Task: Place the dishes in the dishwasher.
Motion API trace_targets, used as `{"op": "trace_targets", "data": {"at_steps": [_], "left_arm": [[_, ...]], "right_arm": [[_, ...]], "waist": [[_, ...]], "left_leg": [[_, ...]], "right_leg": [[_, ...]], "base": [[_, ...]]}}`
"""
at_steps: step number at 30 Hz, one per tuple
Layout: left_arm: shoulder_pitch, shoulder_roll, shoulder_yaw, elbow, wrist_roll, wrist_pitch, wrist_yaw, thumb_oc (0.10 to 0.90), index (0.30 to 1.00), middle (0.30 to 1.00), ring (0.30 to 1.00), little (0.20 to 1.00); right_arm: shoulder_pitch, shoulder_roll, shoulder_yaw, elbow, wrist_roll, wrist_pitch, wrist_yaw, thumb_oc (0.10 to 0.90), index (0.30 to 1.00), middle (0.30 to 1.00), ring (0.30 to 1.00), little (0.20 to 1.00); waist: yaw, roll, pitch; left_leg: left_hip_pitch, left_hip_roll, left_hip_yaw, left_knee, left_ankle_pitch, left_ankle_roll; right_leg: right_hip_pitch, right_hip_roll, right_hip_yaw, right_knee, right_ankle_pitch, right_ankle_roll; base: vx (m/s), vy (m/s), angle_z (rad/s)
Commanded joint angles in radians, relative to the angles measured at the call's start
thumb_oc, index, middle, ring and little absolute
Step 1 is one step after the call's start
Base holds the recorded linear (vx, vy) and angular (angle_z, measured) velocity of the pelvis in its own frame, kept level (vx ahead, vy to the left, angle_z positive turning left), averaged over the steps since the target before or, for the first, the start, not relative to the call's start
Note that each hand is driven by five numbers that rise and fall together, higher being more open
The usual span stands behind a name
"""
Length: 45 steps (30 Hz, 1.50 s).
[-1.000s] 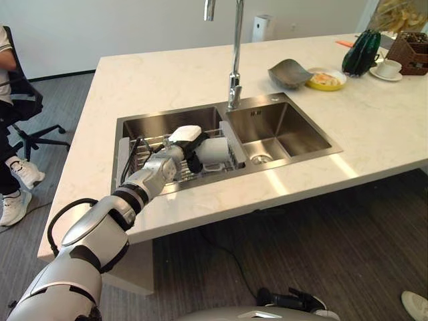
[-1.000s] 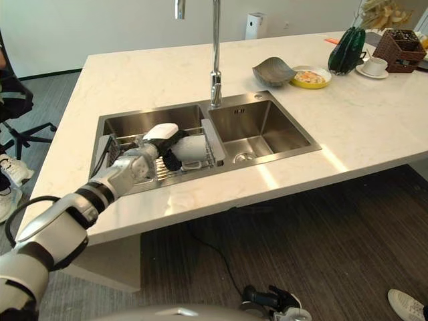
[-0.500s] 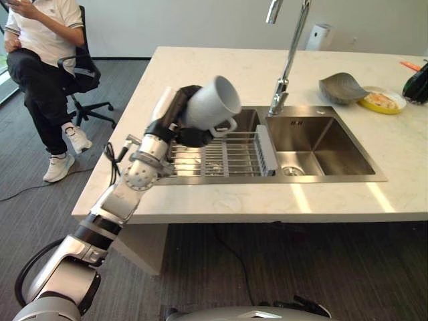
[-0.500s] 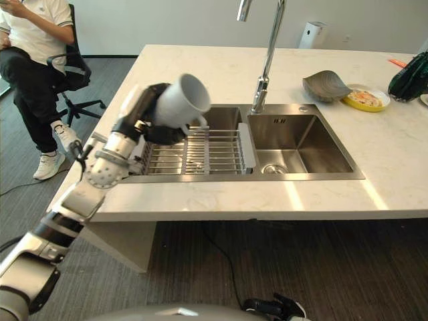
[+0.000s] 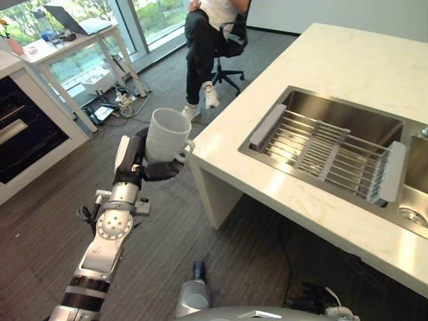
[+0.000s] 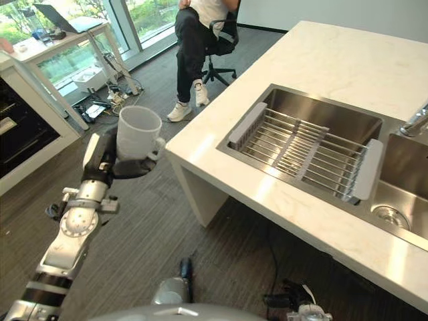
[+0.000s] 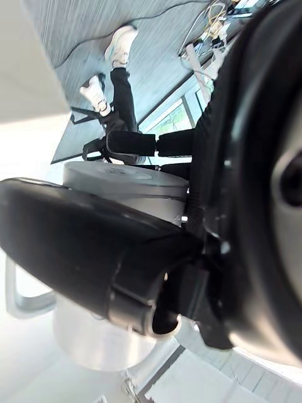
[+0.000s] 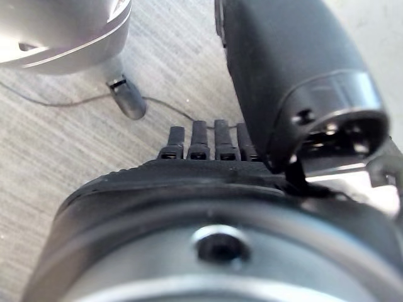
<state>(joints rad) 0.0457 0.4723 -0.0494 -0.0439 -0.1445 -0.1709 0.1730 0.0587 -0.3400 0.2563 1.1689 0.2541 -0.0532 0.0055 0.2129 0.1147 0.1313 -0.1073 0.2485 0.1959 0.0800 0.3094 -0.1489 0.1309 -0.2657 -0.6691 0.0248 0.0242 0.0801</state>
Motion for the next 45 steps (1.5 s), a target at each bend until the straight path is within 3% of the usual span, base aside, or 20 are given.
{"op": "trace_targets", "data": {"at_steps": [1,5,6,9,11,12,14,15,16,17,21,22,23,24,26,27,28,29,34,45], "left_arm": [[-0.039,0.029,0.140,-0.118,-0.045,-0.109,0.001,0.400,0.300,0.300,0.300,0.300],[-0.011,0.024,0.143,-0.111,-0.058,-0.103,-0.024,0.400,0.300,0.300,0.300,0.300],[-0.001,0.030,0.139,-0.130,-0.043,-0.101,-0.038,0.400,0.300,0.300,0.300,0.300],[-0.009,0.042,0.103,-0.151,-0.009,-0.091,-0.057,0.400,0.300,0.300,0.300,0.300],[0.008,0.040,0.105,-0.156,-0.006,-0.090,-0.062,0.400,0.300,0.300,0.300,0.300],[0.024,0.035,0.111,-0.164,-0.001,-0.091,-0.063,0.400,0.300,0.300,0.300,0.300],[0.033,0.040,0.124,-0.173,0.017,-0.092,-0.072,0.400,0.300,0.300,0.300,0.300],[0.051,0.021,0.121,-0.171,0.047,-0.095,-0.079,0.400,0.300,0.300,0.300,0.300],[0.049,0.021,0.116,-0.172,0.048,-0.096,-0.080,0.400,0.300,0.300,0.300,0.300],[0.058,0.017,0.087,-0.177,0.053,-0.084,-0.094,0.400,0.300,0.300,0.300,0.300],[0.053,0.025,0.077,-0.185,0.065,-0.077,-0.101,0.400,0.300,0.300,0.300,0.300],[0.046,0.058,0.048,-0.196,0.093,-0.078,-0.089,0.400,0.300,0.300,0.300,0.300],[0.030,0.081,0.026,-0.191,0.103,-0.084,-0.075,0.400,0.300,0.300,0.300,0.300],[0.015,0.093,0.011,-0.179,0.107,-0.088,-0.070,0.400,0.300,0.300,0.300,0.300],[-0.011,0.102,-0.021,-0.155,0.111,-0.089,-0.063,0.400,0.300,0.300,0.300,0.300],[-0.032,0.104,-0.028,-0.146,0.110,-0.092,-0.062,0.400,0.300,0.300,0.300,0.300],[-0.040,0.106,-0.035,-0.144,0.113,-0.096,-0.061,0.400,0.300,0.300,0.300,0.300],[-0.043,0.093,-0.043,-0.135,0.105,-0.107,-0.050,0.400,0.300,0.300,0.300,0.300],[0.042,0.070,0.005,-0.140,0.061,-0.100,-0.052,0.400,0.300,0.300,0.300,0.300],[0.086,0.036,0.043,-0.140,0.060,-0.092,-0.049,0.400,0.300,0.300,0.300,0.300]], "right_arm": [[-0.043,0.058,-0.039,-0.014,-0.028,-0.002,0.003,0.800,0.900,0.900,0.900,0.900],[-0.031,0.059,-0.054,-0.024,-0.025,0.011,0.010,0.800,0.900,0.900,0.900,0.900],[-0.026,0.064,-0.062,-0.021,-0.024,0.015,0.011,0.800,0.900,0.900,0.900,0.900],[-0.013,0.066,-0.082,-0.006,-0.028,0.014,0.006,0.800,0.900,0.900,0.900,0.900],[-0.012,0.067,-0.080,-0.003,-0.034,0.016,0.007,0.800,0.900,0.900,0.900,0.900],[-0.020,0.065,-0.076,0.003,-0.041,0.016,0.004,0.800,0.900,0.900,0.900,0.900],[-0.028,0.067,-0.078,0.010,-0.045,0.015,0.002,0.800,0.900,0.900,0.900,0.900],[-0.019,0.086,-0.084,0.063,-0.067,0.012,-0.029,0.800,0.900,0.900,0.900,0.900],[-0.022,0.088,-0.089,0.071,-0.069,0.007,-0.032,0.800,0.900,0.900,0.900,0.900],[-0.057,0.051,-0.150,0.137,-0.088,0.028,-0.040,0.800,0.900,0.900,0.900,0.900],[-0.065,0.048,-0.177,0.145,-0.077,0.027,-0.039,0.800,0.900,0.900,0.900,0.900],[-0.095,0.055,-0.211,0.142,-0.028,0.018,-0.050,0.800,0.900,0.900,0.900,0.900],[-0.101,0.069,-0.225,0.139,0.018,0.012,-0.051,0.800,0.900,0.900,0.900,0.900],[-0.096,0.079,-0.212,0.132,0.027,0.010,-0.043,0.800,0.900,0.900,0.900,0.900],[-0.081,0.084,-0.176,0.113,0.029,0.003,-0.036,0.800,0.900,0.900,0.900,0.900],[-0.077,0.085,-0.157,0.097,0.027,-0.002,-0.034,0.800,0.900,0.900,0.900,0.900],[-0.074,0.087,-0.146,0.085,0.032,-0.007,-0.036,0.800,0.900,0.900,0.900,0.900],[-0.080,0.094,-0.119,0.068,0.028,-0.012,-0.038,0.800,0.900,0.900,0.900,0.900],[-0.095,0.099,-0.088,0.076,0.005,-0.009,-0.045,0.800,0.900,0.900,0.900,0.900],[-0.071,0.111,-0.030,0.057,-0.028,-0.008,-0.012,0.800,0.900,0.900,0.900,0.900]], "waist": [[0.010,-0.028,-0.017],[-0.045,-0.037,-0.046],[-0.069,-0.025,-0.063],[-0.107,-0.015,-0.083],[-0.102,-0.013,-0.087],[-0.094,-0.017,-0.082],[-0.074,-0.036,-0.074],[-0.027,-0.049,-0.068],[-0.029,-0.052,-0.066],[0.016,-0.056,-0.060],[0.020,-0.066,-0.049],[0.011,-0.075,-0.026],[-0.010,-0.081,-0.001],[-0.018,-0.085,0.004],[-0.048,-0.097,0.010],[-0.060,-0.109,0.021],[-0.046,-0.118,0.030],[-0.030,-0.141,0.042],[-0.014,-0.140,0.013],[-0.046,-0.141,-0.018]], "left_leg": [[0.144,0.142,-0.011,-0.015,0.022,-0.113],[0.235,0.162,0.042,0.020,-0.013,-0.113],[0.270,0.148,0.072,-0.012,-0.061,-0.113],[0.290,0.138,0.177,-0.129,-0.115,-0.111],[0.295,0.123,0.163,-0.140,-0.151,-0.105],[0.289,0.105,0.149,-0.133,-0.202,-0.088],[0.270,0.066,0.135,-0.112,-0.284,-0.058],[0.252,0.007,0.085,-0.080,-0.354,-0.022],[0.249,0.000,0.079,-0.074,-0.359,-0.017],[0.249,-0.065,0.020,-0.058,-0.403,0.021],[0.252,-0.094,-0.018,-0.051,-0.420,0.038],[0.243,-0.120,-0.095,-0.028,-0.437,0.049],[0.212,-0.156,-0.178,-0.004,-0.425,0.057],[0.190,-0.176,-0.236,0.005,-0.416,0.062],[0.159,-0.226,-0.350,0.001,-0.394,0.086],[0.150,-0.254,-0.414,-0.001,-0.384,0.091],[0.146,-0.267,-0.448,0.001,-0.381,0.091],[0.132,-0.274,-0.490,0.012,-0.381,0.082],[0.150,-0.222,-0.479,-0.027,-0.372,0.054],[0.202,-0.155,-0.410,-0.118,-0.336,0.044]], "right_leg": [[-0.034,0.073,-0.074,-0.109,-0.057,0.022],[-0.061,0.054,-0.134,-0.101,-0.041,0.007],[-0.068,0.051,-0.168,-0.097,-0.028,0.007],[-0.054,0.008,-0.246,-0.080,0.027,0.026],[-0.052,-0.003,-0.248,-0.071,0.035,0.033],[-0.054,-0.031,-0.252,-0.055,0.054,0.048],[-0.048,-0.100,-0.278,-0.022,0.085,0.073],[-0.022,-0.162,-0.301,0.013,0.102,0.103],[-0.018,-0.173,-0.310,0.018,0.104,0.106],[0.031,-0.249,-0.350,0.113,0.106,0.136],[0.054,-0.290,-0.351,0.177,0.102,0.154],[0.022,-0.281,-0.185,0.228,0.101,0.164],[-0.022,-0.205,0.066,0.199,0.058,0.155],[-0.030,-0.142,0.221,0.166,0.009,0.154],[-0.057,-0.002,0.480,0.130,-0.074,0.124],[-0.068,0.044,0.558,0.132,-0.093,0.112],[-0.061,0.052,0.563,0.129,-0.096,0.093],[0.003,0.032,0.484,0.084,-0.087,0.082],[0.085,0.061,0.406,-0.059,-0.036,0.088],[0.061,0.088,0.441,-0.112,-0.014,0.083]], "base": [[-0.39,0.012,1.19],[-0.27,0.014,1.12],[-0.45,0.044,1.16],[-0.23,0.179,1.45],[-0.12,0.230,1.68],[-0.13,0.234,1.24],[-0.20,0.395,0.43],[-0.13,0.374,0.71],[-0.03,0.544,1.14],[0.03,0.303,1.13],[0.02,0.175,1.13],[-0.13,0.165,0.99],[-0.12,0.198,1.48],[-0.06,0.133,1.62],[0.08,0.119,1.93],[0.08,0.071,2.26],[0.06,-0.151,3.05],[0.08,-0.236,2.70],[0.08,-0.159,1.23],[0.05,-0.056,-0.29]]}}
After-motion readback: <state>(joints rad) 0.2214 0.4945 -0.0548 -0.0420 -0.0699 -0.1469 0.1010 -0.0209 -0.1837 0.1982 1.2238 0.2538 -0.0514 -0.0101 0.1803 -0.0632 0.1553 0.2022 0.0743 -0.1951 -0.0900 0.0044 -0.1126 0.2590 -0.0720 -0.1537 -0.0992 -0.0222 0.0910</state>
